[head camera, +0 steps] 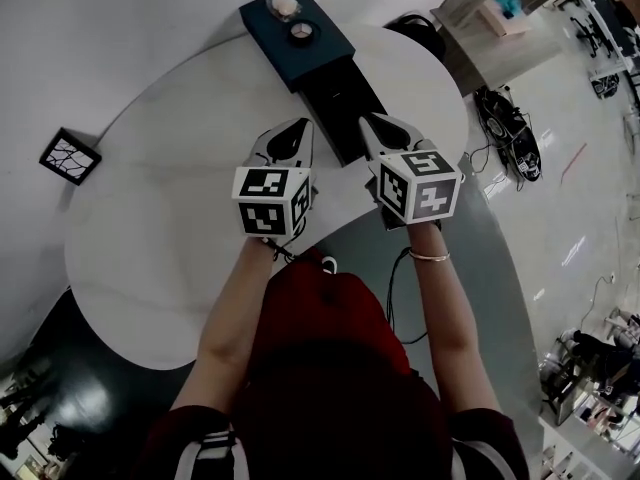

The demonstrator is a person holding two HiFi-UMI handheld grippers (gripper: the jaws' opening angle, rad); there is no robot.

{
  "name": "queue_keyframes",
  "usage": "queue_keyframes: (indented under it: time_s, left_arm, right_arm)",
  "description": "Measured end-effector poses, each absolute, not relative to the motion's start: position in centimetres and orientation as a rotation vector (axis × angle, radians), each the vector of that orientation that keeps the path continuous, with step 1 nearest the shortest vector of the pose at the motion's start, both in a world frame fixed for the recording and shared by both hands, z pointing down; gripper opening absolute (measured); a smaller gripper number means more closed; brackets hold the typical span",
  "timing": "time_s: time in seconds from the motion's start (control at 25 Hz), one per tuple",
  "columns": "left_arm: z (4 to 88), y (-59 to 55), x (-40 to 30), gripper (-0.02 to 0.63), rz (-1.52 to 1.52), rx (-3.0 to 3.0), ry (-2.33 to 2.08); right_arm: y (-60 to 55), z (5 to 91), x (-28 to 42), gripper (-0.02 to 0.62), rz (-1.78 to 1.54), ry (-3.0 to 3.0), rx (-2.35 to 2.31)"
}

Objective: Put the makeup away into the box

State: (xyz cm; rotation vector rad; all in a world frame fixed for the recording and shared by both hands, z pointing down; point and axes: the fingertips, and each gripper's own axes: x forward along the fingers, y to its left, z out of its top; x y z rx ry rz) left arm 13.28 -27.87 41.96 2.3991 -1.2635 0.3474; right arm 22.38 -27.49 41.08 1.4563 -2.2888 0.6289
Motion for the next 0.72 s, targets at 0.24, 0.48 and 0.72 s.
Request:
queue_keyframes:
  time_s: [0.24,0.48,0.72]
  left_arm:
    - [41.2,-26.1,13.7,0.023,0.360,2.421,-1.267]
    - [40.5,-24.4,14.3,0.023,0.364,2.445,-1.263]
    - [39.7,-23.1,14.6,0.023,0.355,2.463,-1.268]
  right_arm:
    - [-25.2,40.3,23.5,0.021,0.641,-2.308,1.515]
    - [-23.2,39.6,24.3,0.015,0.616,-2.311,1.549]
    - [-21.6,39.0,24.7,0.015,0.605,-2.331,1.595]
